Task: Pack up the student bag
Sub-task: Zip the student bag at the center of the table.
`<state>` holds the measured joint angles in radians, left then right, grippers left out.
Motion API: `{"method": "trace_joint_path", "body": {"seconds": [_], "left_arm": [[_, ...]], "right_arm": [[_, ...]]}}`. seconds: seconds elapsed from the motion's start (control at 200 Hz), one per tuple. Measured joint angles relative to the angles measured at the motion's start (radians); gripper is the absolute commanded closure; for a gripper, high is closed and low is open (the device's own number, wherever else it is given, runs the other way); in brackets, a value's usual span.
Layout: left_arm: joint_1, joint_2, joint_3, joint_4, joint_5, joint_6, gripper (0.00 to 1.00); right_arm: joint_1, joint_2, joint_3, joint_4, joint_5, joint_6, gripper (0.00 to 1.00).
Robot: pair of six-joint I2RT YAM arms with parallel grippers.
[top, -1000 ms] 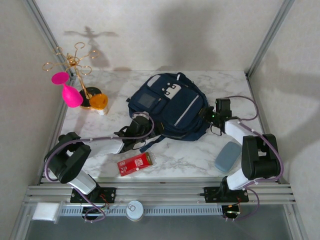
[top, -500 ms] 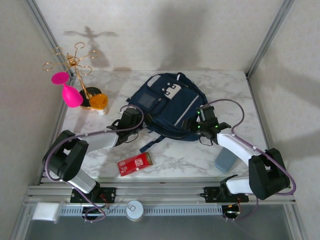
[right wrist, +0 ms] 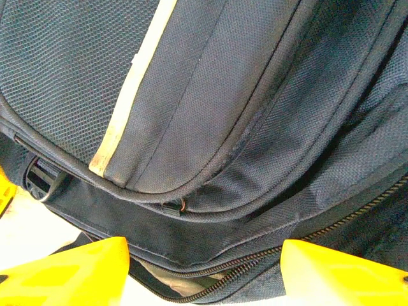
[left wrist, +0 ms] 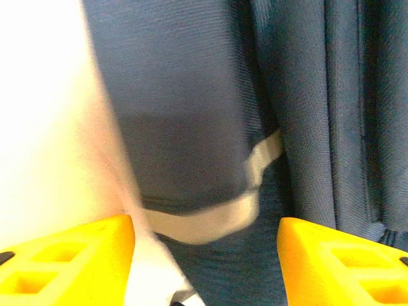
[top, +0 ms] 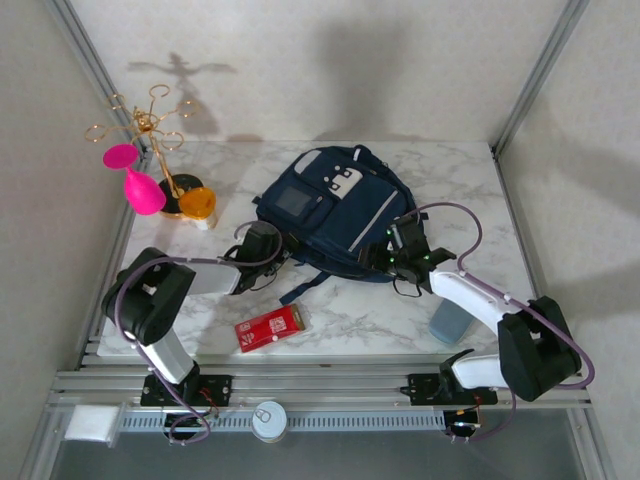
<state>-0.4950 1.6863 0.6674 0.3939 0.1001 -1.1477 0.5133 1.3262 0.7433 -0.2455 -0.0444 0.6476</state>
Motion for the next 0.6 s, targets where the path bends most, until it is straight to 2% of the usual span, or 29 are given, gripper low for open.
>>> {"method": "trace_joint_path", "body": {"seconds": [0.145,0.25,0.446,0.601], "left_arm": [[0.006,-0.049,-0.060,0.015,-0.023,-0.072,0.38],[0.008,-0.042,-0.061,0.029,-0.025,-0.101,0.42],[0.008,0.018,-0.016,0.040,-0.023,-0.127,0.56],[0.008,0.084,0.031,0.069,-0.009,-0.144,0.74]], "right_arm": [[0.000,-0.016,-0.011,-0.002,0.000,0.000,0.34],[0.001,-0.016,-0.012,-0.002,0.000,0.000,0.34],[0.001,-0.016,-0.013,-0.002,0.008,-0.001,0.33],[0.002,-0.019,-0.013,-0.002,0.019,-0.005,0.33]]}}
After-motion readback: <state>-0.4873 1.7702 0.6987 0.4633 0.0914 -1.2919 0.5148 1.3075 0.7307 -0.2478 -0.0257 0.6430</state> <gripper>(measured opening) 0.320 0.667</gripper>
